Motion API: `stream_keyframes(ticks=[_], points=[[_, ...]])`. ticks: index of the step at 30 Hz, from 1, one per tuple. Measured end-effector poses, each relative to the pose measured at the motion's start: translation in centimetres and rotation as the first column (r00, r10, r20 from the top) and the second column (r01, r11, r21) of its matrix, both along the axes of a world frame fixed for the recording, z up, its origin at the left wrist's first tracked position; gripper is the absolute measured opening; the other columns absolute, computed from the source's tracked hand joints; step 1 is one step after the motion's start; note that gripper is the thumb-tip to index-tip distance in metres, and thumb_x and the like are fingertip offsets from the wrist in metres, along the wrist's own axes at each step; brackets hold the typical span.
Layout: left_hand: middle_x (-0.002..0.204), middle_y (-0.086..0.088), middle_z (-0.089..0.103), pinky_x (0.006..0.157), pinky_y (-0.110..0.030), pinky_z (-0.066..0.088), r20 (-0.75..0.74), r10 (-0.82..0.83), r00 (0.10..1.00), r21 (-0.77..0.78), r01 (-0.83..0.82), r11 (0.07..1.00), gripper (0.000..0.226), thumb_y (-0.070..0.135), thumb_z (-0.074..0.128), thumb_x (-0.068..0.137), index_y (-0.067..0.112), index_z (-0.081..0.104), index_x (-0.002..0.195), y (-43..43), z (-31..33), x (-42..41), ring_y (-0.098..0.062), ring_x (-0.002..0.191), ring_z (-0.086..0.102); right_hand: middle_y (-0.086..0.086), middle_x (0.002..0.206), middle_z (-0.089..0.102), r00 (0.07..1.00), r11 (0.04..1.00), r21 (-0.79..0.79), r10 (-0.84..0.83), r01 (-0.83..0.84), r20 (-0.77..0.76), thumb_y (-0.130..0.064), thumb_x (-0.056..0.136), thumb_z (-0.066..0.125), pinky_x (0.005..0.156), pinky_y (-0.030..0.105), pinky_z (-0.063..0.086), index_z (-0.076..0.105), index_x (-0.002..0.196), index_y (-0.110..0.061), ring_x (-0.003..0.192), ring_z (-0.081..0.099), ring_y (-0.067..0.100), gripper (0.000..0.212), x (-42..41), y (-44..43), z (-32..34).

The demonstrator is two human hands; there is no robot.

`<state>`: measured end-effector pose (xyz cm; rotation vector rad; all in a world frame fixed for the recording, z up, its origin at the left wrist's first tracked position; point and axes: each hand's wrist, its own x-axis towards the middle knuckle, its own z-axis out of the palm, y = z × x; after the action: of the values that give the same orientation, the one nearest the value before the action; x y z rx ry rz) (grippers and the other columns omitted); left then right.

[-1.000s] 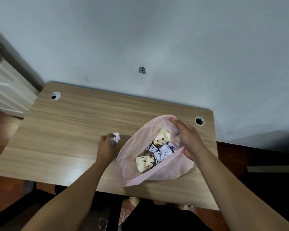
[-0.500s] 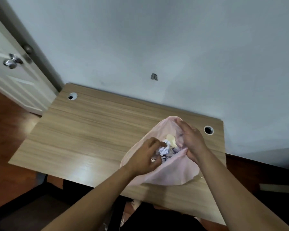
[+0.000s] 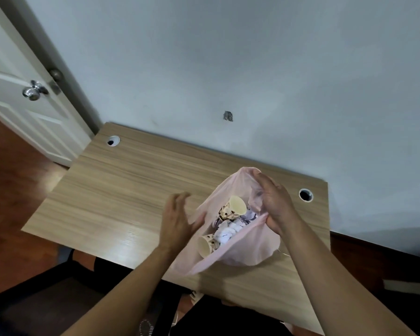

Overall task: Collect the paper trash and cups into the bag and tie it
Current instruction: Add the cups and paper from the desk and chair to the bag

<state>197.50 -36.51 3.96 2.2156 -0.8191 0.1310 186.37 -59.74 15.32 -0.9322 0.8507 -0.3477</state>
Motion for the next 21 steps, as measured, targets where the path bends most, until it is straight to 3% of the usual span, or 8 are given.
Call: stream_keyframes(ticks=[3, 6, 7, 9, 11, 15, 17, 21], points=[[0.124, 0.007, 0.052, 0.089, -0.038, 0.048, -0.307, 0.076, 0.949, 0.227, -0.004, 0.974, 0.108, 0.071, 0.094, 0.063, 0.026, 0.047, 0.149, 3.7, -2.5, 1.7, -0.013, 0.11, 0.056, 0.011, 0.128, 0.082, 0.999, 1.0, 0.021, 0.011, -0.012, 0.04, -0.029, 0.102, 0.078, 0.093, 0.046, 0.049, 0.086, 0.118, -0.014, 0.108, 0.064, 0.028, 0.024, 0.8, 0.7, 1.0], [0.098, 0.004, 0.067, 0.072, -0.031, 0.05, -0.6, 0.076, 0.796, 0.399, 0.215, 0.891, 0.041, 0.064, 0.081, 0.084, 0.03, 0.068, 0.102, 6.0, -3.2, 2.2, -0.025, 0.096, 0.068, 0.008, 0.128, 0.082, 0.998, 0.999, 0.011, 0.032, -0.032, 0.054, -0.03, 0.1, 0.079, 0.096, 0.045, 0.051, 0.086, 0.119, -0.013, 0.111, 0.069, 0.027, 0.026, 1.9, 1.3, 1.5], [0.081, 0.002, 0.068, 0.064, -0.026, 0.047, -0.629, 0.105, 0.77, 0.362, 0.17, 0.917, 0.028, 0.054, 0.076, 0.092, 0.028, 0.068, 0.082, 6.6, -3.2, 2.5, -0.032, 0.088, 0.07, 0.01, 0.129, 0.081, 0.997, 0.999, 0.01, 0.046, -0.046, 0.059, -0.031, 0.099, 0.081, 0.095, 0.047, 0.05, 0.086, 0.119, -0.013, 0.11, 0.067, 0.029, 0.027, 2.3, 1.6, 1.8], [0.069, 0.003, 0.072, 0.059, -0.022, 0.045, -0.598, 0.195, 0.777, 0.299, -0.01, 0.954, 0.029, 0.036, 0.069, 0.1, 0.036, 0.071, 0.07, 7.6, -3.0, 4.0, -0.031, 0.081, 0.073, 0.012, 0.131, 0.08, 0.995, 0.998, 0.011, 0.061, -0.062, 0.073, -0.032, 0.098, 0.082, 0.095, 0.045, 0.049, 0.086, 0.12, -0.013, 0.107, 0.066, 0.031, 0.03, 2.9, 1.7, 2.2], [0.072, 0.003, 0.077, 0.063, -0.028, 0.05, -0.574, 0.241, 0.783, 0.198, -0.152, 0.968, 0.029, 0.032, 0.067, 0.102, 0.038, 0.078, 0.077, 8.2, -0.6, 5.6, -0.026, 0.08, 0.076, 0.008, 0.128, 0.082, 0.995, 0.998, -0.003, 0.059, -0.059, 0.077, -0.031, 0.099, 0.08, 0.096, 0.04, 0.058, 0.083, 0.125, -0.012, 0.107, 0.075, 0.025, 0.033, 3.5, 1.5, 2.4], [0.069, 0.007, 0.079, 0.061, -0.028, 0.053, -0.625, 0.273, 0.731, 0.026, -0.33, 0.944, 0.043, 0.054, 0.059, 0.106, 0.029, 0.088, 0.086, 8.2, 6.0, 9.3, -0.01, 0.064, 0.07, 0.01, 0.139, 0.077, 0.99, 0.991, -0.046, 0.125, -0.122, 0.062, -0.043, 0.097, 0.08, 0.101, 0.044, 0.06, 0.084, 0.124, -0.021, 0.123, 0.071, 0.029, 0.035, 4.3, 0.9, 1.7], [0.077, 0.003, 0.081, 0.066, -0.031, 0.053, -0.631, 0.272, 0.727, -0.021, -0.366, 0.931, 0.046, 0.059, 0.055, 0.105, 0.031, 0.089, 0.091, 8.5, 8.3, 11.0, -0.01, 0.066, 0.068, 0.006, 0.136, 0.079, 0.987, 0.988, -0.047, 0.149, -0.147, 0.052, -0.041, 0.1, 0.076, 0.084, 0.037, 0.06, 0.085, 0.121, -0.023, 0.116, 0.073, 0.024, 0.029, 4.6, 1.1, 1.3], [0.067, 0.0, 0.071, 0.054, -0.028, 0.044, -0.624, 0.307, 0.719, -0.036, -0.419, 0.907, 0.044, 0.056, 0.056, 0.105, 0.029, 0.088, 0.095, 9.5, 9.0, 12.8, -0.008, 0.05, 0.056, -0.001, 0.114, 0.083, 0.988, 0.986, -0.052, 0.156, -0.155, 0.005, -0.033, 0.105, 0.073, 0.071, 0.03, 0.06, 0.083, 0.124, -0.017, 0.088, 0.077, 0.017, 0.027, 5.1, 2.2, 0.3]])
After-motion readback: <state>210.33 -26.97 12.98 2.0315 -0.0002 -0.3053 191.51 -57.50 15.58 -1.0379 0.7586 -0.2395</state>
